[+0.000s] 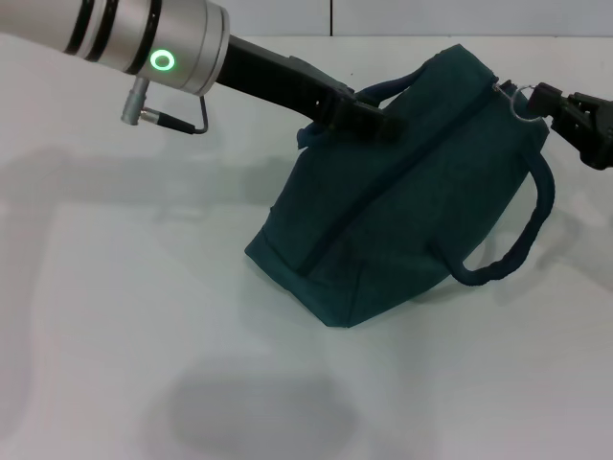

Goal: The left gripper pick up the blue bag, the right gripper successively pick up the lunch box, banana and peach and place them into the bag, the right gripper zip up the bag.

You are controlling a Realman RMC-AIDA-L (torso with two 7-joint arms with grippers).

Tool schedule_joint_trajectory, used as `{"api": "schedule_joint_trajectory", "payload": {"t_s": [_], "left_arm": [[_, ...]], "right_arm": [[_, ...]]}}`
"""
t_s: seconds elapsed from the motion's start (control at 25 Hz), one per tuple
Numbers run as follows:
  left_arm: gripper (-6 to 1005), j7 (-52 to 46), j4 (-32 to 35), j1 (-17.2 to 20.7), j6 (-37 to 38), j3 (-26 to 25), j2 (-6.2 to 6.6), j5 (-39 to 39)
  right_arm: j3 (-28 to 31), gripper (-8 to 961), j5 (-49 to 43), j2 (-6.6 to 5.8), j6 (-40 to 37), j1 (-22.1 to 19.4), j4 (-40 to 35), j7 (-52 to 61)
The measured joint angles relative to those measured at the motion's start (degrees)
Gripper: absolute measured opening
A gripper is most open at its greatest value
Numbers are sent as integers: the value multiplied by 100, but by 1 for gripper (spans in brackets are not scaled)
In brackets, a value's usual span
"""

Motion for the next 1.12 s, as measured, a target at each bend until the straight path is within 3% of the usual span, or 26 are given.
{"api": "schedule_joint_trajectory", "payload": {"t_s": [0.44, 0.76, 1.0, 1.12], "left_arm": [[392, -16, 38, 0, 28, 47, -18, -49], [44, 2, 91, 123, 244, 21, 21, -344], [44, 8, 99, 230, 726, -173, 186, -674], [43, 15, 102, 284, 835, -286, 239, -692]], "right_arm": [[16, 15, 138, 0, -8, -102, 4, 0], [12, 15, 210, -1, -147, -136, 15, -5], [11, 15, 353, -8, -639, -136, -28, 0], [45, 15, 514, -36, -524, -137, -18, -15]]}}
